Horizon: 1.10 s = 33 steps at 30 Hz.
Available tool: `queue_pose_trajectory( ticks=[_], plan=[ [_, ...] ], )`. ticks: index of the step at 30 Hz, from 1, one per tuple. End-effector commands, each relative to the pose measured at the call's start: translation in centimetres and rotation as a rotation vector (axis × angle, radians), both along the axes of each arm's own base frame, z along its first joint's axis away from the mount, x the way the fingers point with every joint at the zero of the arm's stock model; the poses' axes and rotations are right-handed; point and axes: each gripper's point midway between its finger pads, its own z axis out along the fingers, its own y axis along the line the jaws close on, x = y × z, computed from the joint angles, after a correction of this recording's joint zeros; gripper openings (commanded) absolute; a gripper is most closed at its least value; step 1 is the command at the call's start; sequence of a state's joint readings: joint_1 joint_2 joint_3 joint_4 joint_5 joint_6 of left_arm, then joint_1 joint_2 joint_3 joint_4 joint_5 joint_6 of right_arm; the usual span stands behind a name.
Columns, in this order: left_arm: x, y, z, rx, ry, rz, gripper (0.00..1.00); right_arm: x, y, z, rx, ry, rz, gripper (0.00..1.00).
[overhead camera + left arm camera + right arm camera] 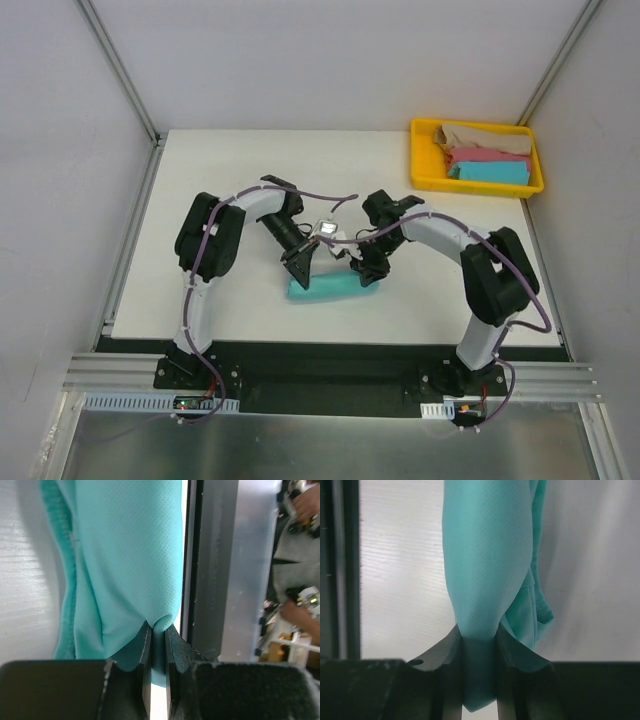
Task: Roll the t-shirts
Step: Roll the T-shirt to the center of the board.
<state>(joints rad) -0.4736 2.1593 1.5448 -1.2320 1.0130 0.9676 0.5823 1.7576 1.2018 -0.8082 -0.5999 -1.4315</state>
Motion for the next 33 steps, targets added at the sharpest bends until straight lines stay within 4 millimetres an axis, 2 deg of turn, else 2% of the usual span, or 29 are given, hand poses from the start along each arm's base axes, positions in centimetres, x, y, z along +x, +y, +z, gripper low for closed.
queue_pose_trajectory(
  ticks=[1,5,9,11,12,13,14,15,17,18,20,21,22,24,25,26,27,28,29,30,31,32,33],
  plan=[
    [-0.2,-0.2,1.5,0.005,0.141,0.067,0.0,-4.4,-2.8,0.9,-0.118,0.376,-0.02,0.18],
    [0.7,0.4,0.4,0.039,0.14,0.085,0.0,-4.2,-3.0,0.5,-0.162,0.461,-0.038,0.18],
    [1.1,0.8,-0.9,0.082,0.158,0.096,0.02,-4.3,-3.5,-0.7,-0.225,0.507,-0.054,0.17],
    [1.7,0.9,-1.9,0.107,0.152,0.142,0.1,-4.4,-4.0,-1.5,-0.269,0.535,-0.074,0.17],
    [2.9,1.1,-1.4,0.069,0.136,0.209,0.2,-4.3,-4.1,-1.7,-0.284,0.543,-0.085,0.17],
    [2.5,1.5,-1.4,0.099,0.224,0.297,0.26,-4.2,-3.9,-1.9,-0.295,0.561,-0.092,0.17],
    [4.5,1.3,-2.2,0.051,0.144,0.356,0.3,-4.1,-3.8,-2.0,-0.311,0.569,-0.113,0.17],
    [5.3,1.9,-1.2,0.054,0.093,0.404,0.33,-3.9,-3.7,-2.2,-0.329,0.574,-0.13,0.17],
    [5.4,2.8,-0.6,0.065,0.04,0.445,0.37,-3.3,-3.6,-3.0,-0.379,0.579,-0.149,0.17],
    [6.1,2.8,1.3,0.027,-0.081,0.451,0.38,-3.2,-3.4,-3.1,-0.404,0.589,-0.171,0.16],
    [6.1,3.6,1.9,0.054,-0.182,0.467,0.41,-2.7,-3.3,-3.7,-0.444,0.593,-0.196,0.15],
    [6.6,3.8,3.8,0.032,-0.289,0.472,0.41,-2.6,-3.2,-3.8,-0.46,0.607,-0.214,0.15],
    [6.9,4.7,3.4,0.085,-0.384,0.469,0.43,-2.5,-3.3,-3.7,-0.475,0.616,-0.225,0.15],
    [6.2,4.7,4.9,0.047,-0.591,0.402,0.45,-2.2,-3.1,-4.1,-0.51,0.632,-0.255,0.15],
    [6.4,5.4,4.7,0.087,-0.681,0.386,0.46,-2.0,-3.2,-4.3,-0.527,0.635,-0.268,0.15],
    [5.6,4.6,4.9,0.075,-0.752,0.332,0.48,-1.9,-3.1,-4.4,-0.541,0.637,-0.276,0.14],
    [4.4,5.0,4.5,0.071,-0.84,0.277,0.49,-1.8,-3.0,-4.7,-0.557,0.639,-0.285,0.14],
    [4.5,4.6,4.6,0.057,-0.922,0.249,0.5,-1.7,-3.1,-4.8,-0.576,0.631,-0.292,0.14],
    [3.6,3.8,4.4,0.055,-0.989,0.185,0.5,-1.8,-3.2,-4.9,-0.587,0.633,-0.294,0.14],
    [2.4,3.9,3.9,0.037,-1.049,0.127,0.51,-1.8,-3.2,-5.1,-0.603,0.635,-0.289,0.14],
    [2.2,2.9,4.1,0.001,-1.127,0.088,0.52,-1.8,-3.2,-5.2,-0.616,0.635,-0.285,0.14],
    [2.2,3.0,3.7,0.028,-1.197,0.055,0.52,-1.8,-3.2,-5.1,-0.621,0.636,-0.282,0.14],
    [0.4,2.1,3.0,-0.012,-1.249,-0.04,0.54,-1.9,-3.2,-5.0,-0.627,0.644,-0.278,0.14]
  ],
)
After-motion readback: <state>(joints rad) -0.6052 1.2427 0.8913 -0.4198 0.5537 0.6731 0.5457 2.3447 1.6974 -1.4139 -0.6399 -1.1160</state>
